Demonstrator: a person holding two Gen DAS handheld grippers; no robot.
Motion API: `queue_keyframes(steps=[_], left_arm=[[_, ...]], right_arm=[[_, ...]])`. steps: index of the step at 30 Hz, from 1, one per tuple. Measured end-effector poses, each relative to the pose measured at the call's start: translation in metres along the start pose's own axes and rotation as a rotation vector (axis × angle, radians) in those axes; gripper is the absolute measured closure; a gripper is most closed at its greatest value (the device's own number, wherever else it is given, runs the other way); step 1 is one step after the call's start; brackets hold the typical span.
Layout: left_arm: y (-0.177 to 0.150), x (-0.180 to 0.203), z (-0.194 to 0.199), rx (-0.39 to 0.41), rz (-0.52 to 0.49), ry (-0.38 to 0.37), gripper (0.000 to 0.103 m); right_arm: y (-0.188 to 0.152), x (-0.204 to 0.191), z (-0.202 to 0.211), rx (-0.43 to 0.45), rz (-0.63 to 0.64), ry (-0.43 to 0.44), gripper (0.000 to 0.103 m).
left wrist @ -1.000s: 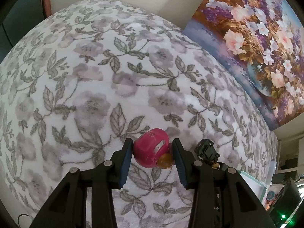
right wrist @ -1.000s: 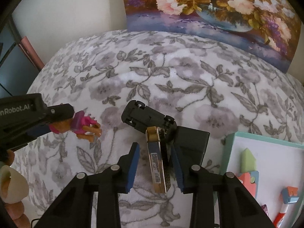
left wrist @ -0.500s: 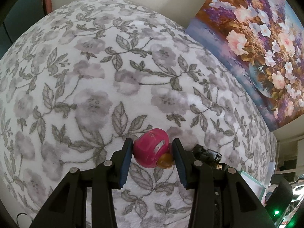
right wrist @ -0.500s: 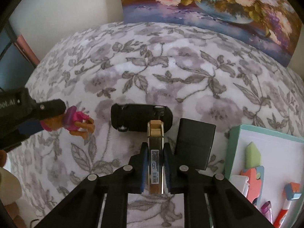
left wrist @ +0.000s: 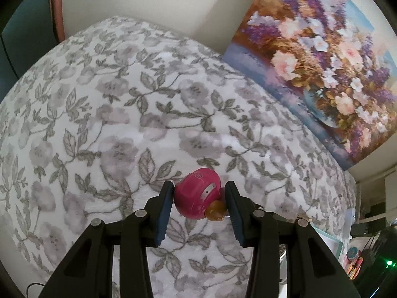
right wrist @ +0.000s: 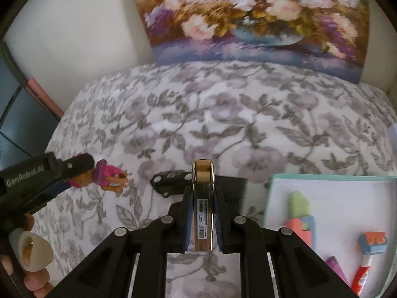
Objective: Organize rigid objects
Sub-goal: 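Carry the doll and gold lighter over the tray with both grippers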
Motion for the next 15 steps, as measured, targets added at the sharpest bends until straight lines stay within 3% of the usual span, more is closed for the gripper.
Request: queue_keyframes(steps=[5, 15], left_arm=[[-0.006, 0.024, 0.011, 0.02, -0.048, -0.007, 0.059], [-0.034, 0.092, 0.012, -0.002, -0.172, -0.066, 0.059]], right_arm=[[0.003, 0.039, 0.017, 0.017, -0.073, -0.022, 0.086], [-0.018, 0.167, 0.036, -0.002, -0.311, -0.128, 0.086]])
Point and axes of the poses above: each gripper's, at about its wrist camera, not at the fingertips, and z roughly against the way its jaws point, x to its right, y to its top, the point moved 9 cm from there along -z, roughly the way its jaws point
